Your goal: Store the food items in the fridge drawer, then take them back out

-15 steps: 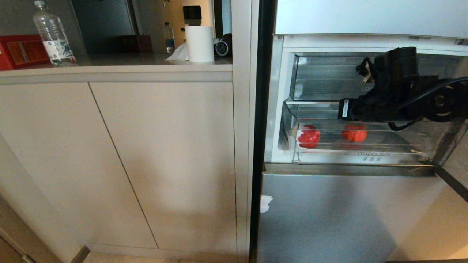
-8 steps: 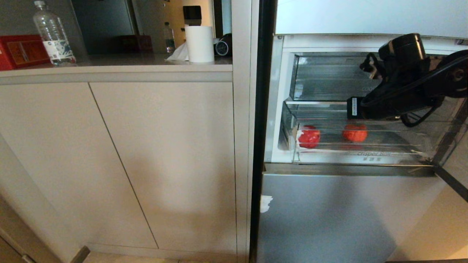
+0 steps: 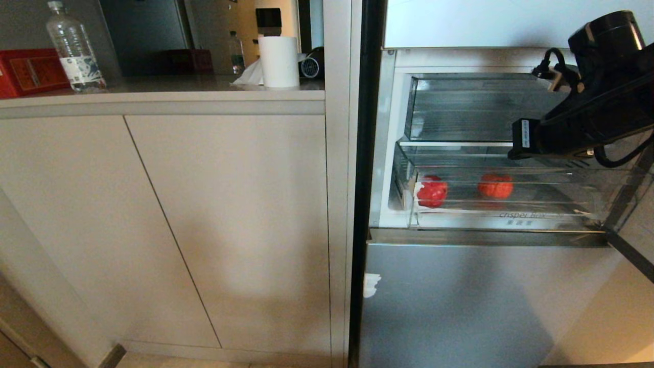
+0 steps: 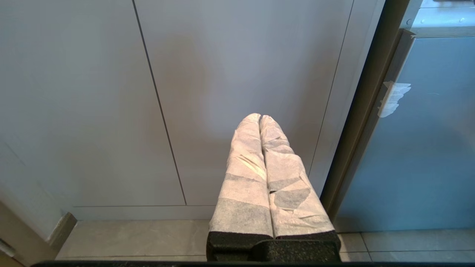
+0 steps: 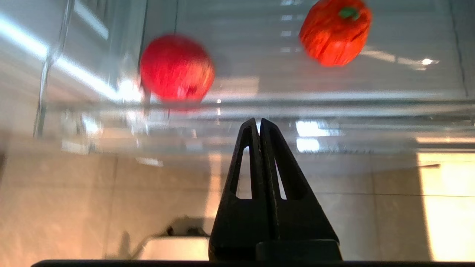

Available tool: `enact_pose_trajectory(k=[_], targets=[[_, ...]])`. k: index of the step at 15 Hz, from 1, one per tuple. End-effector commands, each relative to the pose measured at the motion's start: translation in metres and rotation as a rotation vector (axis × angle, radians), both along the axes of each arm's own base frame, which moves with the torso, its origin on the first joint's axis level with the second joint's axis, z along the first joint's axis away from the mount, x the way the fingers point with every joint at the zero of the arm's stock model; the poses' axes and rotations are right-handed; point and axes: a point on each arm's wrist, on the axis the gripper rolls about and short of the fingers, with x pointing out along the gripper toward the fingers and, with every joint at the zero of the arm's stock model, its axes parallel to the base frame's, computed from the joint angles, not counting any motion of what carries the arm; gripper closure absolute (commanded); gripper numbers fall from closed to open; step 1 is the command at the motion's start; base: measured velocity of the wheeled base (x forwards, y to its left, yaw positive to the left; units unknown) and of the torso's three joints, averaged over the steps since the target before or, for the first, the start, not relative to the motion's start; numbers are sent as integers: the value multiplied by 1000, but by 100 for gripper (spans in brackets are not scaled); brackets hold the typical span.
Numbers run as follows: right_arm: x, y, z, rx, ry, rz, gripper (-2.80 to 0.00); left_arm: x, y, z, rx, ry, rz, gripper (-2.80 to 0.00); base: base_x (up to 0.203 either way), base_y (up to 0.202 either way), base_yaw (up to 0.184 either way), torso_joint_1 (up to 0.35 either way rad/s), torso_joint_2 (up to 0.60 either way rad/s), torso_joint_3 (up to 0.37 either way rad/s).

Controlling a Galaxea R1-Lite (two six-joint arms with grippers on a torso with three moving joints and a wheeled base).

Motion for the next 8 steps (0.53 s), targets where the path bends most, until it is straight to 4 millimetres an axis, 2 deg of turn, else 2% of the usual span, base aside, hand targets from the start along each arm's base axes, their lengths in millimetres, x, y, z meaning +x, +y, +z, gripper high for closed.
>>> enact_pose_trajectory(k=[1,4,8], targets=[[13,0,-7,8,5,-16,0,0,0,0,0,3,0,0,0,0,0,0,0,0],[31,0,-26,11,36,-29,0,0,0,0,0,2,0,0,0,0,0,0,0,0],[46,2,-41,36,49,-43,0,0,0,0,0,1,0,0,0,0,0,0,0,0]])
